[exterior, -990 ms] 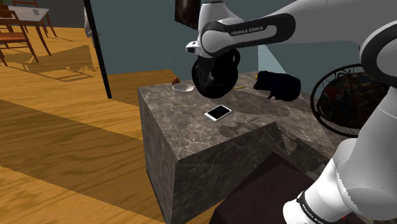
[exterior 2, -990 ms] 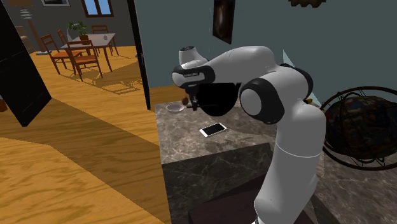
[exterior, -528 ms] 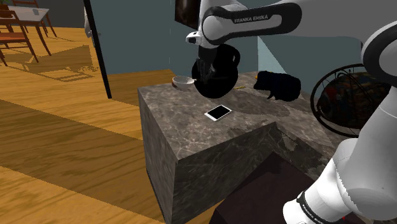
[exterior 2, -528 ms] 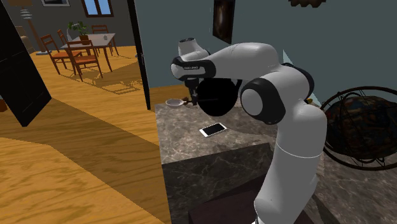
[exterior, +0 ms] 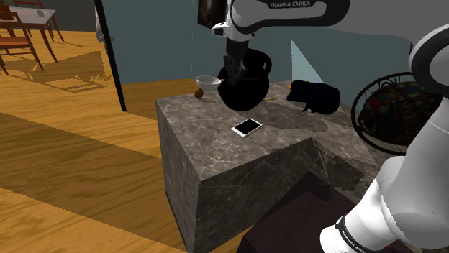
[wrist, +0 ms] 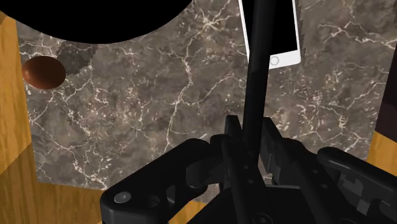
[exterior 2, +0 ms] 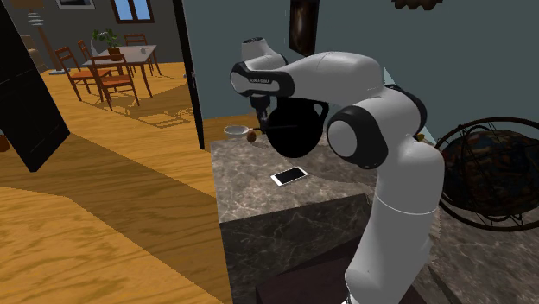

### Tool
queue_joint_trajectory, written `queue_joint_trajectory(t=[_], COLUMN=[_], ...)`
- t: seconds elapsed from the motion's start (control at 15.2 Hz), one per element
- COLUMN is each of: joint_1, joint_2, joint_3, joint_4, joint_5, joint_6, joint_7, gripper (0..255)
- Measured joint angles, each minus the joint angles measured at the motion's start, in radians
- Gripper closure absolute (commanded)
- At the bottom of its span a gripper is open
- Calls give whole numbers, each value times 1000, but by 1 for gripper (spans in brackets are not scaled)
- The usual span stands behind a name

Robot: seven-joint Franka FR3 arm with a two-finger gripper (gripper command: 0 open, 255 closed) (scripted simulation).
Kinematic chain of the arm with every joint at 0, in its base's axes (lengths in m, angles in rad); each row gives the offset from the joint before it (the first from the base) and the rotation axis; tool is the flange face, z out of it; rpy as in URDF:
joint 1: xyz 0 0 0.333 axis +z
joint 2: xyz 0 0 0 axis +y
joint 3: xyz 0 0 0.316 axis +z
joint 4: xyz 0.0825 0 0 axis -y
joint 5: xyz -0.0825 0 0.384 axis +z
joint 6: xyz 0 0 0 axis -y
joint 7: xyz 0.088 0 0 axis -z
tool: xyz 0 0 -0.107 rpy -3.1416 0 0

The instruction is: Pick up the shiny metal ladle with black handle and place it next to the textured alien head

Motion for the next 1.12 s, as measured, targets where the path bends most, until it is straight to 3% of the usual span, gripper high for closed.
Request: queue_joint_trajectory(t=[0.26,1.12], joint_1=[-3,-112], joint_2=[-8,-302], joint_3=[-3,-118], joint_4=[37,-306], joint_5=[1,-40], joint_6=[-44,37], joint_7=[-12,-216], gripper=[255,255])
